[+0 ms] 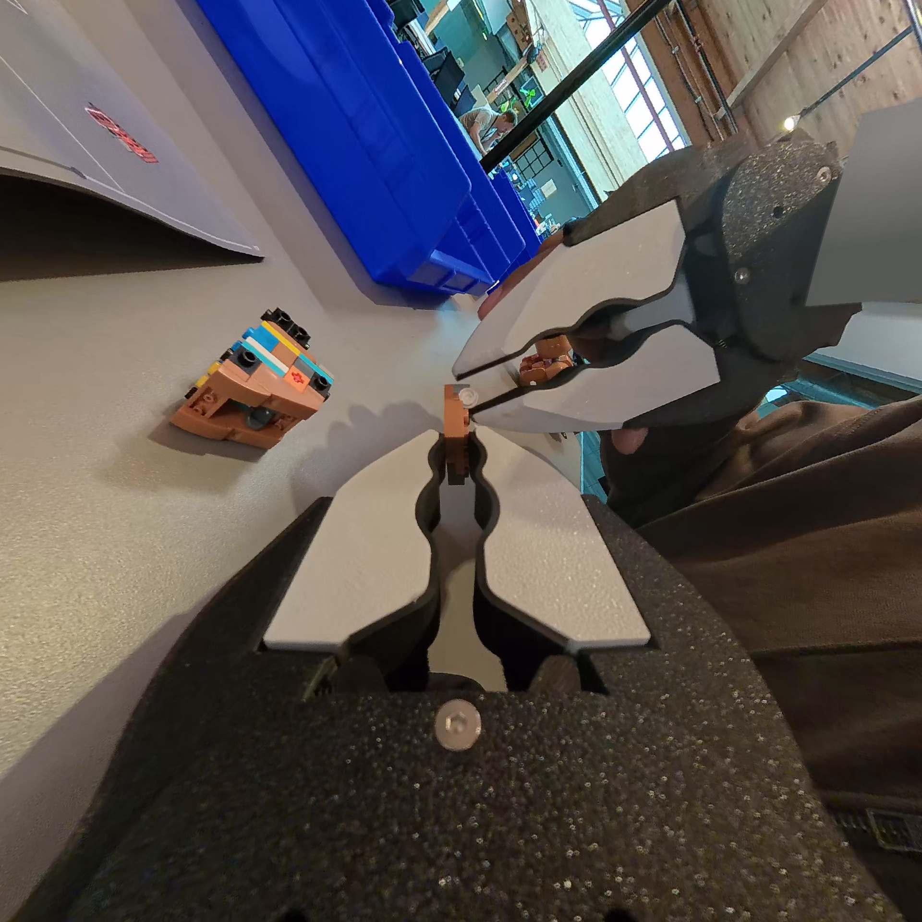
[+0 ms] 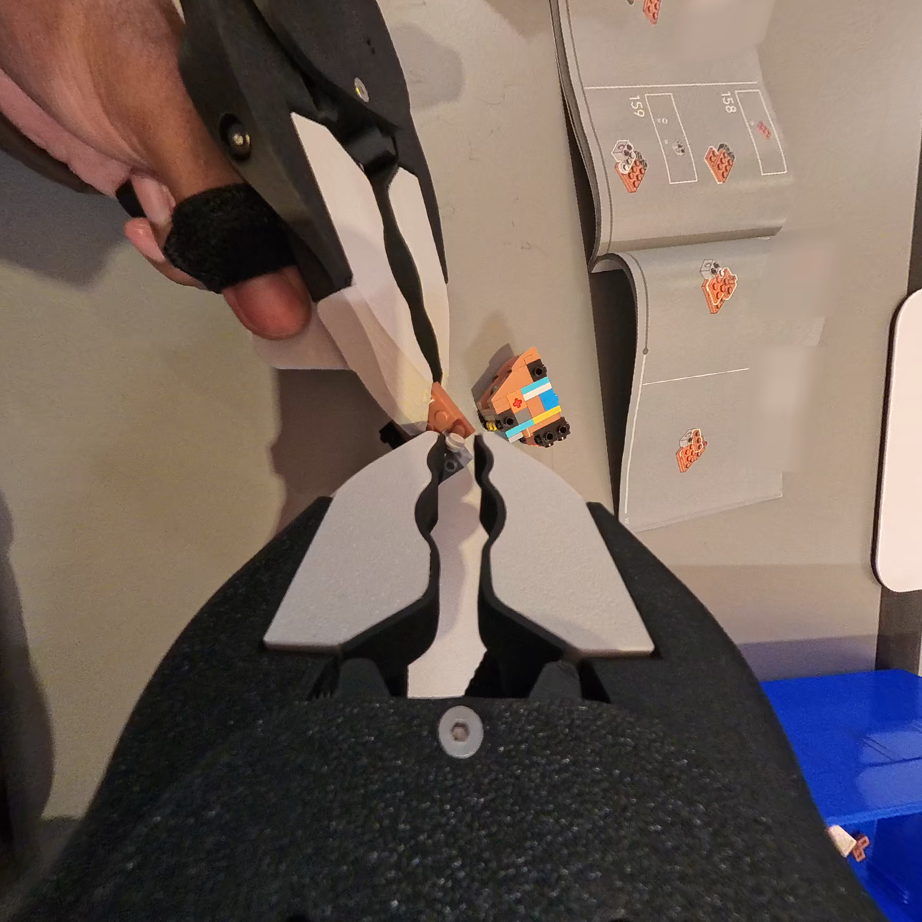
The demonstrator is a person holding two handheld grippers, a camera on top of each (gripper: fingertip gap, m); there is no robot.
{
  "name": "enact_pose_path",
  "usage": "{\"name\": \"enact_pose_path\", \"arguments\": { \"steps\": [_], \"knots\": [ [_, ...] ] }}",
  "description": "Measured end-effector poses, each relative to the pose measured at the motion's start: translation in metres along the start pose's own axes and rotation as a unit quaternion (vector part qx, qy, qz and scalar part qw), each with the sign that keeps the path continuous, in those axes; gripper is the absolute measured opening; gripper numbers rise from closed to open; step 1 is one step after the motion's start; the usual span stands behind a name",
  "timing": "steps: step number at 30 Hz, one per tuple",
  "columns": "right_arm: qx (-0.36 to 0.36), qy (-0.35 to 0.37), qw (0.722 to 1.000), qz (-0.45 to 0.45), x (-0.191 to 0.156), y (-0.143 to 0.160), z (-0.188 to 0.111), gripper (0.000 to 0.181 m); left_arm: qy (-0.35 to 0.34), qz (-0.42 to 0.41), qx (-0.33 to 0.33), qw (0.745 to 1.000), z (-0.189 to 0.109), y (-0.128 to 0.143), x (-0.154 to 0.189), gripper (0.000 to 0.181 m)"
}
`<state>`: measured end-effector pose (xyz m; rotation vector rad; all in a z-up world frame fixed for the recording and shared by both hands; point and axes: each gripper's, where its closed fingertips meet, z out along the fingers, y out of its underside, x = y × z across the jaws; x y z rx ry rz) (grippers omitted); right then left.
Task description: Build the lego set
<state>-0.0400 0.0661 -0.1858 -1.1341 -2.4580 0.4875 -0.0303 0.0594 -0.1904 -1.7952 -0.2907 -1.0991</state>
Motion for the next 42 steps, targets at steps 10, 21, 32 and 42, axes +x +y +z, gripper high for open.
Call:
{"name": "enact_pose_path", "arguments": {
  "steps": [10, 21, 32, 42],
  "knots": [
    [0.002, -0.014, 0.999, -0.030, -0.005, 0.003, -0.006, 0.009, 0.002, -0.001, 0.001, 1.000, 0.000, 0.000, 0.000, 0.008],
    [0.080, 0.046, 0.996, 0.017, 0.005, 0.028, -0.025, 0.008, -0.016, -0.005, 0.037, 0.999, -0.009, -0.014, -0.008, 0.008],
    [0.215, 0.198, 0.902, 0.318, -0.010, 0.198, -0.084, 0.008, -0.002, 0.020, 0.050, 0.999, -0.004, -0.022, -0.005, 0.008],
    [0.123, 0.230, 0.875, 0.407, -0.061, 0.285, -0.104, 0.021, -0.013, 0.065, 0.057, 0.996, 0.005, -0.019, 0.002, 0.008]
  ]
}}
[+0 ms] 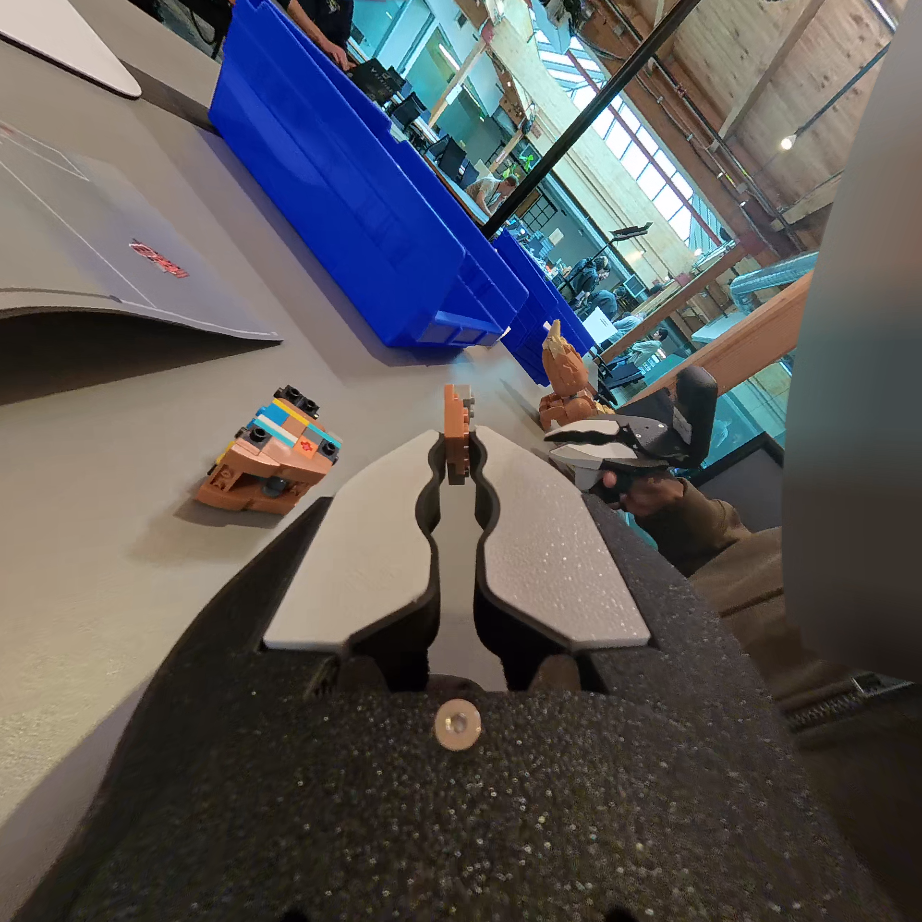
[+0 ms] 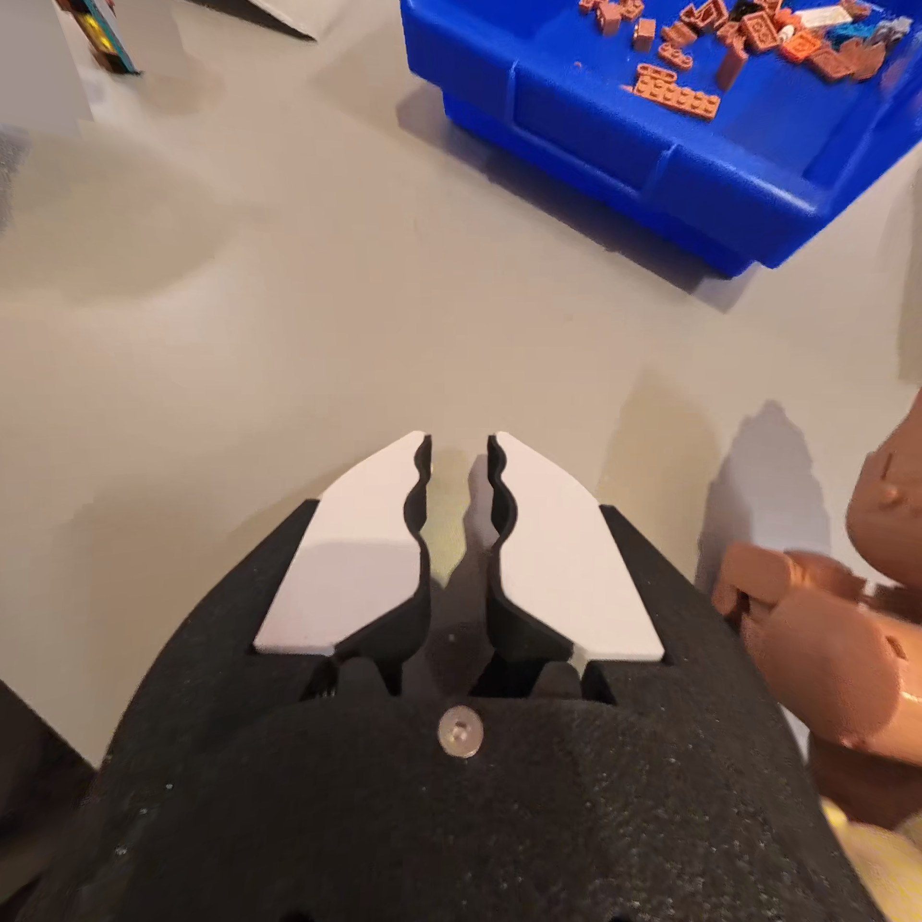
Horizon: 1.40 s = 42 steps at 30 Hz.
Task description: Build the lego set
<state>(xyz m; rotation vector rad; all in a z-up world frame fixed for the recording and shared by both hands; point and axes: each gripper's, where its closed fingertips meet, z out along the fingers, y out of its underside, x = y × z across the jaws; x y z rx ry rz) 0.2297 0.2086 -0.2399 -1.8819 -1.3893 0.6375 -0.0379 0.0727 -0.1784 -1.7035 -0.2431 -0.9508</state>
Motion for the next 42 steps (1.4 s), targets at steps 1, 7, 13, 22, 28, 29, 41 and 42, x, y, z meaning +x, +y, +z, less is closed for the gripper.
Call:
{"name": "enact_pose_path", "arguments": {
  "steps": [1, 7, 13, 22, 28, 29, 41, 42],
  "knots": [
    [-0.002, 0.000, 1.000, -0.005, 0.000, 0.002, -0.003, 0.021, 0.000, 0.002, 0.002, 1.000, 0.000, 0.000, 0.001, 0.009],
    [-0.022, -0.009, 0.999, -0.035, -0.002, 0.024, -0.020, 0.019, -0.008, 0.013, 0.007, 1.000, 0.000, 0.004, 0.005, 0.009],
    [-0.035, -0.021, 0.995, -0.090, -0.004, 0.025, -0.010, 0.014, -0.012, 0.025, 0.001, 1.000, 0.003, 0.008, 0.008, 0.008],
    [-0.045, -0.051, 0.992, -0.108, -0.012, 0.017, 0.004, 0.005, 0.002, 0.037, -0.017, 0.999, 0.008, 0.016, 0.016, 0.008],
    [-0.036, -0.075, 0.991, -0.105, -0.038, 0.002, 0.017, 0.004, 0.008, 0.036, -0.067, 0.997, 0.015, 0.034, 0.023, 0.008],
    [-0.033, -0.088, 0.990, -0.101, -0.047, -0.003, 0.020, 0.000, 0.007, 0.036, -0.075, 0.997, 0.016, 0.037, 0.023, 0.008],
    [-0.081, -0.149, 0.971, -0.170, -0.081, -0.028, 0.032, 0.004, 0.042, 0.049, -0.092, 0.994, 0.008, 0.048, 0.038, 0.008],
    [-0.079, -0.154, 0.971, -0.164, -0.083, -0.028, 0.031, 0.006, 0.045, 0.049, -0.091, 0.994, 0.008, 0.048, 0.039, 0.008]
  ]
}}
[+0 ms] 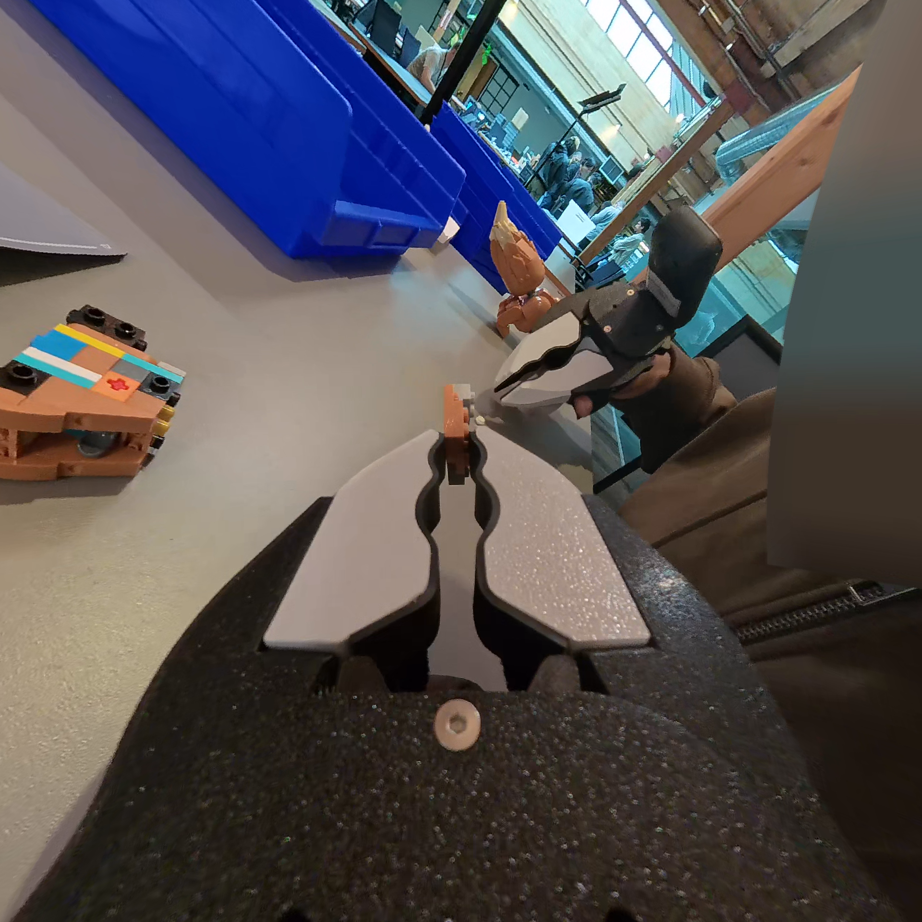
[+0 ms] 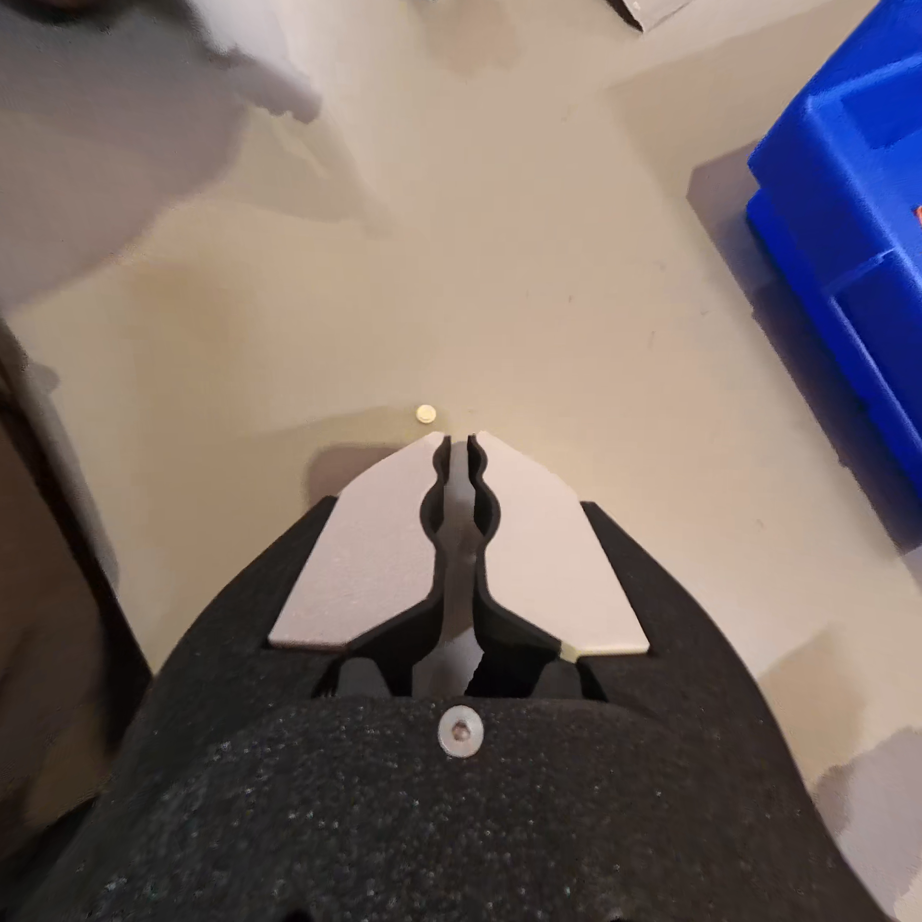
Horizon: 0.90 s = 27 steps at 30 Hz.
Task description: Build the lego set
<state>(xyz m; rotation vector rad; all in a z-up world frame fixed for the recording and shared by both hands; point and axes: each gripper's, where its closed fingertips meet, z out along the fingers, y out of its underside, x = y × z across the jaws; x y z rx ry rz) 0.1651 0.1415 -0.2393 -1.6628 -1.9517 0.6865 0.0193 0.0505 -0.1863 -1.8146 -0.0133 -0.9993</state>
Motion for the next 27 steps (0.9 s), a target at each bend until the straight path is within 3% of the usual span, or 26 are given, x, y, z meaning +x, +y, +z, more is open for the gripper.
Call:
{"name": "enact_pose_path", "arguments": {
  "steps": [6, 13, 19, 22, 27],
  "knots": [
    [-0.010, 0.001, 1.000, -0.009, -0.012, -0.004, 0.017, 0.015, 0.017, -0.003, -0.008, 1.000, 0.000, 0.002, 0.004, 0.008],
    [-0.036, 0.008, 0.999, -0.022, -0.009, -0.003, 0.026, 0.007, 0.014, 0.000, 0.001, 1.000, -0.003, 0.001, 0.004, 0.008],
    [0.063, 0.057, 0.993, -0.088, -0.004, -0.049, 0.015, 0.013, 0.013, 0.002, -0.002, 1.000, -0.003, 0.002, 0.004, 0.008],
    [0.073, 0.066, 0.990, -0.098, -0.003, -0.051, 0.011, 0.023, 0.014, -0.001, -0.003, 1.000, -0.003, 0.002, 0.004, 0.008],
    [0.064, 0.066, 0.993, -0.076, 0.001, -0.041, 0.011, 0.023, 0.013, -0.005, -0.007, 1.000, -0.002, 0.002, 0.003, 0.008]
  ]
}}
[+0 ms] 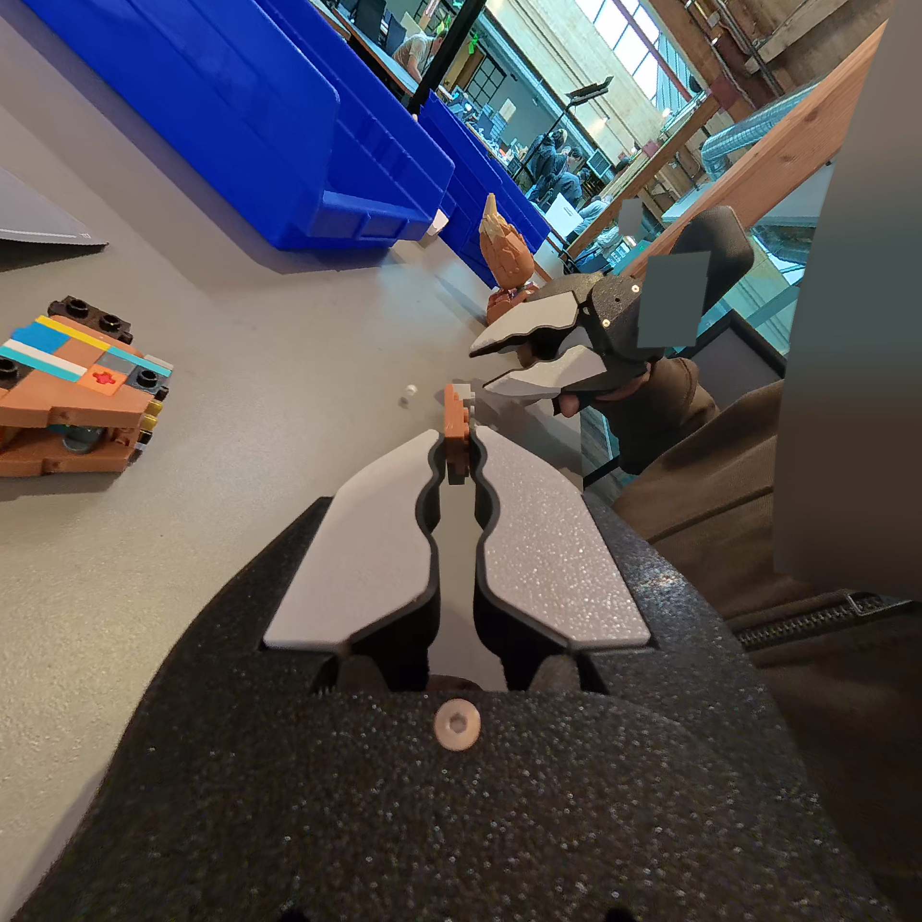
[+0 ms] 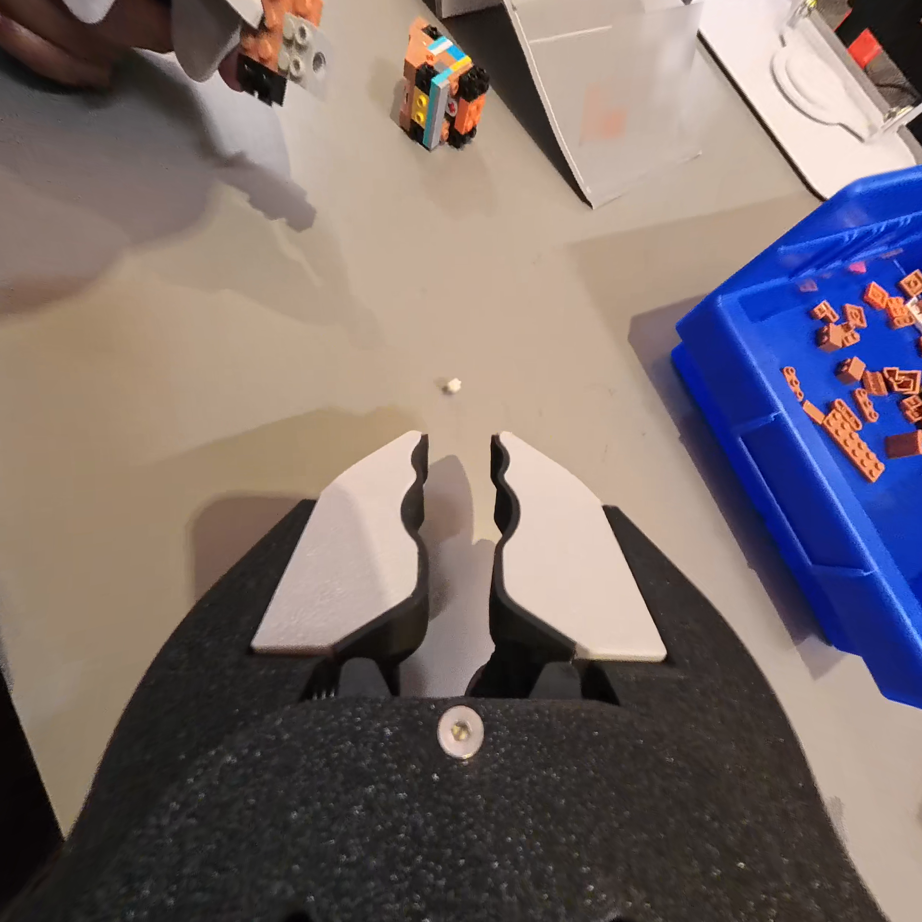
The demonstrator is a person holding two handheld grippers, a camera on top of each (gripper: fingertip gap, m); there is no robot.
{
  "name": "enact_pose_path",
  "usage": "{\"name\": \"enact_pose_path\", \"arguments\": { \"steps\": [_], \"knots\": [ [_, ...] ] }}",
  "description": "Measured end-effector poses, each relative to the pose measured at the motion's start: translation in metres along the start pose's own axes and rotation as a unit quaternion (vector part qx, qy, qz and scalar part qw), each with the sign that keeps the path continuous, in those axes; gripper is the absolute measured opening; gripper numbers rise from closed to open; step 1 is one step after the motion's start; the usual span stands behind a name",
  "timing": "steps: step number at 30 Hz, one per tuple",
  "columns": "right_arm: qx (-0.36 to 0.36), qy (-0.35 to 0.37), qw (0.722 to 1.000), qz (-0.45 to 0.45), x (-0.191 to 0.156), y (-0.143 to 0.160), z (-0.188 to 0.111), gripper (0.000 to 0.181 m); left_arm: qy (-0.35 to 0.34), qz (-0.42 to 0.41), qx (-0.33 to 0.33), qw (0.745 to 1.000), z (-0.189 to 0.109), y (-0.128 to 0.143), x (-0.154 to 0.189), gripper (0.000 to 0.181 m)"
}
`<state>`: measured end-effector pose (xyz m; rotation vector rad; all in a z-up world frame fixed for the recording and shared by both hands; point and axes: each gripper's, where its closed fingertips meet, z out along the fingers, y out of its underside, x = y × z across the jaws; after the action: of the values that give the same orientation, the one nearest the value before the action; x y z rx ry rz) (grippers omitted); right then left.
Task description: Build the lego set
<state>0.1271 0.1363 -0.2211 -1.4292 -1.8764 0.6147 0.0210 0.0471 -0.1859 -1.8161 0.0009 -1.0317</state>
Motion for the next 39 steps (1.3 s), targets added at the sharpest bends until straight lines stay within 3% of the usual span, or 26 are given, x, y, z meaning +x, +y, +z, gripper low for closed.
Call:
{"name": "enact_pose_path", "arguments": {
  "steps": [10, 24, 39],
  "knots": [
    [-0.004, -0.013, 1.000, -0.009, -0.006, -0.002, 0.015, 0.021, -0.007, -0.006, 0.007, 1.000, -0.001, -0.002, -0.003, 0.008],
    [-0.028, 0.008, 1.000, 0.005, 0.030, -0.013, 0.059, 0.018, -0.004, -0.014, 0.010, 1.000, -0.002, -0.003, -0.004, 0.008],
    [-0.016, -0.022, 1.000, -0.015, 0.032, -0.028, 0.081, 0.018, 0.000, -0.023, 0.021, 1.000, -0.006, -0.007, -0.006, 0.008]
  ]
}}
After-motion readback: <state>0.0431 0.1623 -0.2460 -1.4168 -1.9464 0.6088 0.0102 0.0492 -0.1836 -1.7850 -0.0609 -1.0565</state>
